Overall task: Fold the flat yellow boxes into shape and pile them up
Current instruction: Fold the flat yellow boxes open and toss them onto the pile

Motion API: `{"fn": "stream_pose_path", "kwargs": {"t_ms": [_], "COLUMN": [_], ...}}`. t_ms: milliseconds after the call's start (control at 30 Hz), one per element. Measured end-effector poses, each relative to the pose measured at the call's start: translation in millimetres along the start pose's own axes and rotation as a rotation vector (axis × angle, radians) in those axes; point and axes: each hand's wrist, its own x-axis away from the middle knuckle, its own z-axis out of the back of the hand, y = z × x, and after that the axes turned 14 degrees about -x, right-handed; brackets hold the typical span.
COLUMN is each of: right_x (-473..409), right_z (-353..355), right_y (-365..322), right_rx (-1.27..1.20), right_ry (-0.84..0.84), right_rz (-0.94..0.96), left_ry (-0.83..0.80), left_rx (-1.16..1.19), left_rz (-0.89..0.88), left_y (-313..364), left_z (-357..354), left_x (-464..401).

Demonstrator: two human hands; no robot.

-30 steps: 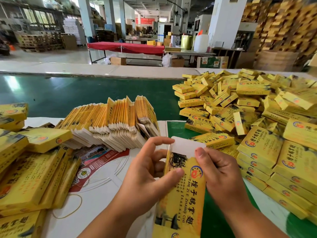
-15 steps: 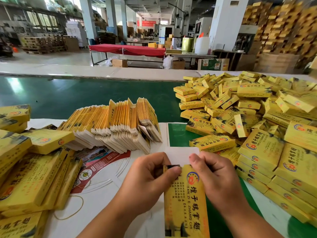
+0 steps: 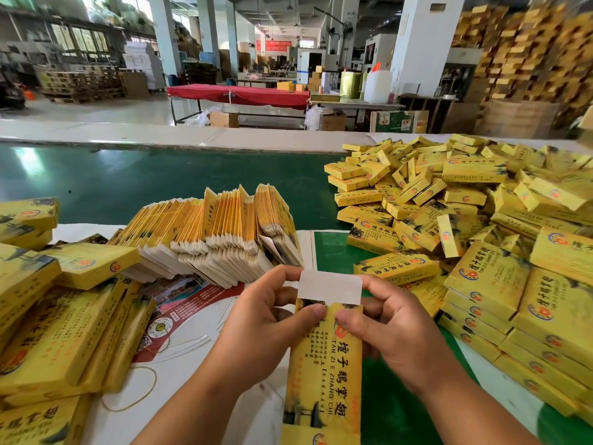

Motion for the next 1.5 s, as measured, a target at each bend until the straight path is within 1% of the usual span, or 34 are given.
{"fn": "stream_pose_path", "kwargs": {"t_ms": [167, 367, 500, 633, 767, 867, 1000, 1067, 1133, 1200, 1300, 1367, 1433, 1500], "right_x": [-2, 0, 1, 1, 2, 2, 1, 1, 1, 1, -1, -3, -3, -2], "right_z": [1, 3, 1, 0, -3, -3, -1, -1, -1, -2, 0, 4, 5, 6], "right_y": [5, 5, 4, 4, 4, 8, 7, 5, 6, 7, 7, 8, 8, 8], "right_rx": [-0.013, 0.043, 0.061, 0.067, 0.122, 0.205, 0.241, 0.215, 0.167, 0.162, 0.139, 0.103, 0.094, 0.105], "right_ry": [0.022, 0.035, 0.047, 0.046, 0.017, 0.004, 0.020, -0.027, -0.104, -0.109, 0.006, 0.070, 0.083, 0.054], "right_rz": [0.025, 0.056, 0.050, 0.038, 0.050, 0.019, 0.034, 0.021, -0.007, 0.006, 0.054, 0.079, 0.086, 0.091], "left_ry": [-0.003, 0.021, 0.025, -0.003, 0.074, 0.129, 0.250, 0.311, 0.333, 0.287, 0.062, -0.058, -0.073, -0.060], "left_rx": [0.055, 0.036, 0.058, 0.090, 0.029, -0.092, -0.236, -0.248, -0.222, -0.150, 0.085, 0.138, 0.123, 0.136], "left_rz": [-0.020, -0.043, -0.015, 0.058, 0.119, 0.142, 0.088, 0.055, 0.040, 0.054, 0.115, 0.149, 0.140, 0.118], "left_y": [-2, -3, -2, 3, 4, 1, -1, -1, 0, 0, 0, 1, 1, 2], "left_z": [-1, -2, -3, -2, -3, -10, -16, -13, -12, -11, -7, -5, -5, -6], "left_x": [-1, -1, 0, 2, 2, 3, 2, 0, 0, 2, 6, 7, 6, 6]}}
